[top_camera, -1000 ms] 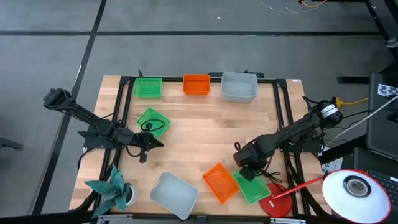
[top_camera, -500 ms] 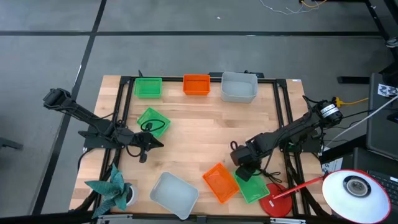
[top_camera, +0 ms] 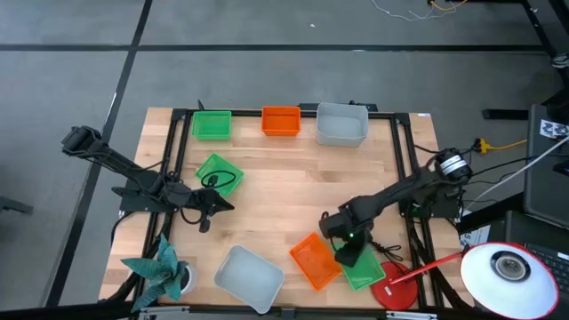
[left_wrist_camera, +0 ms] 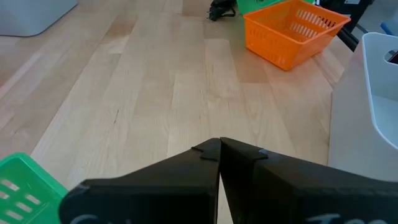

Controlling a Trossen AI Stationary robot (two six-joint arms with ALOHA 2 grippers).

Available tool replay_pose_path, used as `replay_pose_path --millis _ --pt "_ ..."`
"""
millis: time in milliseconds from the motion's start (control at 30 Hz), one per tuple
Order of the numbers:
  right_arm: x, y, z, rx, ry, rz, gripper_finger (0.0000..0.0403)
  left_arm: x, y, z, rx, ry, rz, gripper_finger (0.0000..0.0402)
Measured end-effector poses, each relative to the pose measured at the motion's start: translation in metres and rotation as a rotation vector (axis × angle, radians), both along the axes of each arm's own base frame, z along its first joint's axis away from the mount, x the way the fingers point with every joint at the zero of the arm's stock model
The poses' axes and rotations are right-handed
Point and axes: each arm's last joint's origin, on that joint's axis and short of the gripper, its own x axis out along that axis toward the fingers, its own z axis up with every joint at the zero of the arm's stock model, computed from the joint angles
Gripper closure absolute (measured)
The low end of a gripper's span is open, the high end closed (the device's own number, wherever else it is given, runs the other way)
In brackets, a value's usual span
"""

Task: Stack baskets by color
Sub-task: Adjust the bottom green bin

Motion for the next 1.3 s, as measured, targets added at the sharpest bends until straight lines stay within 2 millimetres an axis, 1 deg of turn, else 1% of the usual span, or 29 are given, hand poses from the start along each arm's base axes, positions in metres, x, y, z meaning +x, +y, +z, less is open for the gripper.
replay_pose_path --millis 133,267,467,633,833,967,1200,1300 --pt "0.009 -0.015 -0.015 -0.054 -0.013 0.002 0.035 0.0 0.0 0.0 0.0 0.0 0.0 0.0401" --pt "0.02 -0.032 -0.026 -0.057 -0.059 0.005 0.035 0.0 0.0 0.0 0.0 0.0 0.0 0.0401" --pt "0.036 -0.061 -0.029 -0.082 -0.169 -0.035 0.035 0.0 0.0 0.0 0.002 0.003 0.0 0.0401" --pt "0.049 -0.081 -0.021 -0.198 -0.261 -0.041 0.035 0.0 0.0 0.0 0.003 0.005 0.0 0.0401" --pt "0.069 -0.103 -0.007 -0.458 -0.403 0.026 0.035 0.0 0.0 0.0 0.003 0.005 0.0 0.0401" --pt "0.079 -0.12 0.001 -0.574 -0.486 0.064 0.035 0.0 0.0 -0.001 0.003 0.006 0.0 0.0401" --pt "0.104 -0.153 0.014 -0.69 -0.785 0.076 0.035 0.0 0.001 0.0 0.011 0.002 0.024 0.0401" --pt "0.112 -0.162 0.021 -0.727 -0.903 0.06 0.035 0.0 0.001 0.0 0.012 0.002 0.027 0.0401"
